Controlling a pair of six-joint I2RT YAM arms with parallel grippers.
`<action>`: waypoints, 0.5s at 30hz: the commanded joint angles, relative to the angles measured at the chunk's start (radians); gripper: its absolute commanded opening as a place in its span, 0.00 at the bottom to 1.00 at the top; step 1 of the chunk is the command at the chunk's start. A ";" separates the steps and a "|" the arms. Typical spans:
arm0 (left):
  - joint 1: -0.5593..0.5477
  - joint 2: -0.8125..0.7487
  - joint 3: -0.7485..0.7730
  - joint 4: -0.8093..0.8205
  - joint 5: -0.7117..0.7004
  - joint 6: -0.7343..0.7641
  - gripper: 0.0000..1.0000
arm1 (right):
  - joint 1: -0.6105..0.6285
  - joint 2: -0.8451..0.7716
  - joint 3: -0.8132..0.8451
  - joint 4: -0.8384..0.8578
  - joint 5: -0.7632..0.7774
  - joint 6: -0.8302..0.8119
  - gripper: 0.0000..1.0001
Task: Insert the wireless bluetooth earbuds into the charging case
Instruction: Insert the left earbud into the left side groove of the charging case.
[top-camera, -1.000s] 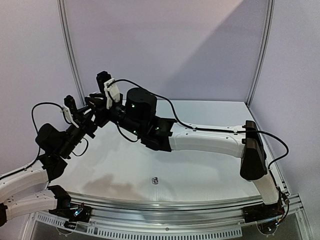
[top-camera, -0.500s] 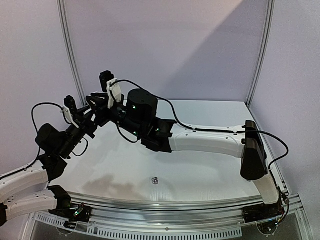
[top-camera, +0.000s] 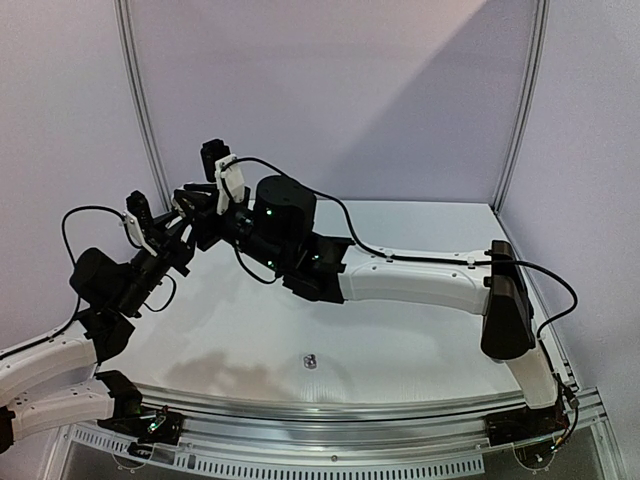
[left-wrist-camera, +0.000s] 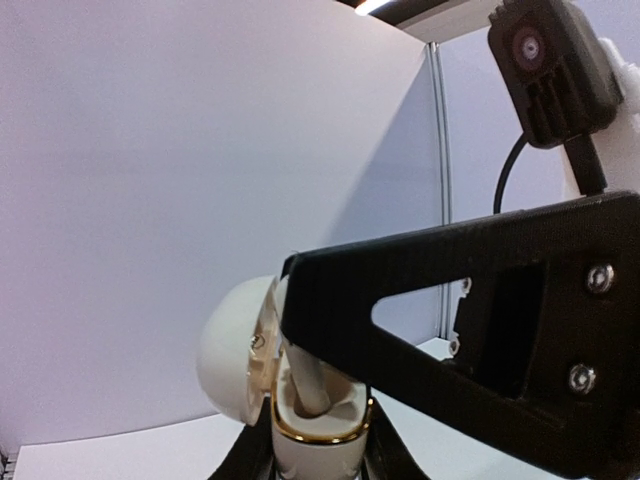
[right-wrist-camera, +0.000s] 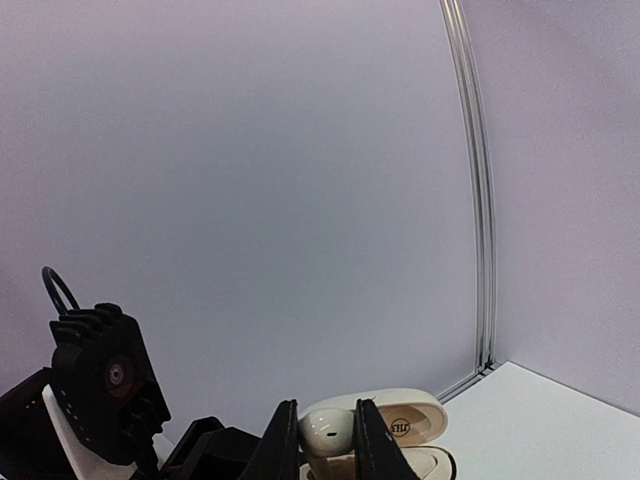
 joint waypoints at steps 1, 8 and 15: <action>0.007 -0.007 -0.009 0.058 0.007 0.009 0.00 | -0.005 0.021 0.010 -0.038 0.013 -0.002 0.00; 0.013 0.001 0.001 0.062 0.005 -0.005 0.00 | 0.001 0.029 0.017 -0.082 -0.041 0.003 0.00; 0.024 -0.011 0.002 0.038 -0.021 -0.011 0.00 | -0.005 -0.028 -0.098 0.003 0.016 0.026 0.00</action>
